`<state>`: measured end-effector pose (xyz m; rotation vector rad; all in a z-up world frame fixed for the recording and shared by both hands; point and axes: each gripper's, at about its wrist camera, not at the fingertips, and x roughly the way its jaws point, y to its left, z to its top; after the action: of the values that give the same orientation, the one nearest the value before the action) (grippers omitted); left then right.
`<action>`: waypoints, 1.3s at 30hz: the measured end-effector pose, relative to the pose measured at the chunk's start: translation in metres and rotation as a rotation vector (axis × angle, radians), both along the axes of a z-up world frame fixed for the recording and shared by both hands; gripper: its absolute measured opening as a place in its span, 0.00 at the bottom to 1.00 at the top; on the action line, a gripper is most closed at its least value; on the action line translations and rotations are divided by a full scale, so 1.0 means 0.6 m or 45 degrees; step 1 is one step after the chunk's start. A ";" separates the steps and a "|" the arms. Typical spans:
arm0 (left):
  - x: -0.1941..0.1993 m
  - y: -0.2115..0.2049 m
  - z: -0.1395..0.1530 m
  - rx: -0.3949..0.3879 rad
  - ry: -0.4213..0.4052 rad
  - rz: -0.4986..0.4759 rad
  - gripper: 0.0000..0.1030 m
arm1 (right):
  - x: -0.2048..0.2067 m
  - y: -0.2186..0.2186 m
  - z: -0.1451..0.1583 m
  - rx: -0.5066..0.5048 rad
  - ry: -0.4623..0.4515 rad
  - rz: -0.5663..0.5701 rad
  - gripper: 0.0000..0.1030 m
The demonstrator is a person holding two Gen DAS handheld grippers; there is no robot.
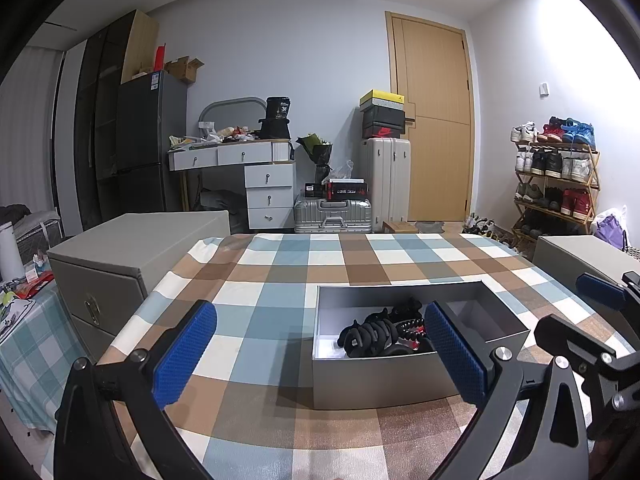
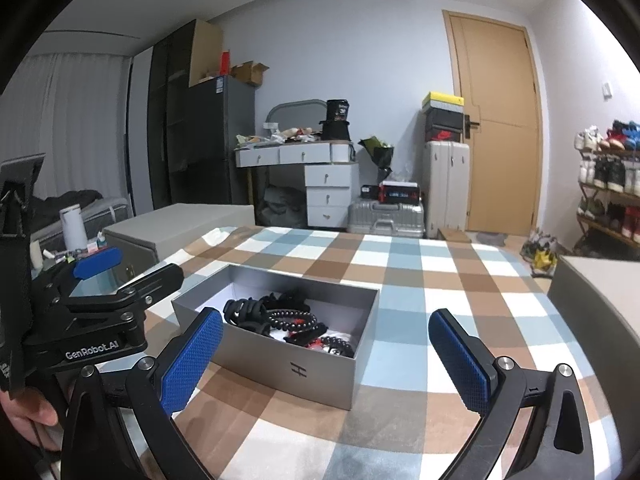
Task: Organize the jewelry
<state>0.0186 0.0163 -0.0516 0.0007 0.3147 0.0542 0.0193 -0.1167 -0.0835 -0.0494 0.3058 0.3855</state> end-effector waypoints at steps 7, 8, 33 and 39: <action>-0.001 0.000 -0.001 0.000 0.000 0.000 0.99 | -0.001 -0.001 0.001 0.008 -0.005 -0.001 1.00; -0.001 0.000 -0.001 0.000 0.001 -0.001 0.99 | -0.002 -0.001 0.002 0.007 -0.007 0.000 1.00; -0.003 -0.006 -0.004 0.004 0.005 -0.005 0.99 | -0.005 -0.001 0.005 0.002 -0.029 0.001 1.00; -0.003 -0.006 -0.003 0.003 0.003 -0.007 0.99 | -0.005 -0.002 0.004 0.003 -0.029 0.001 1.00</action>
<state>0.0171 0.0130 -0.0536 0.0041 0.3166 0.0489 0.0160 -0.1177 -0.0809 -0.0511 0.2831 0.3858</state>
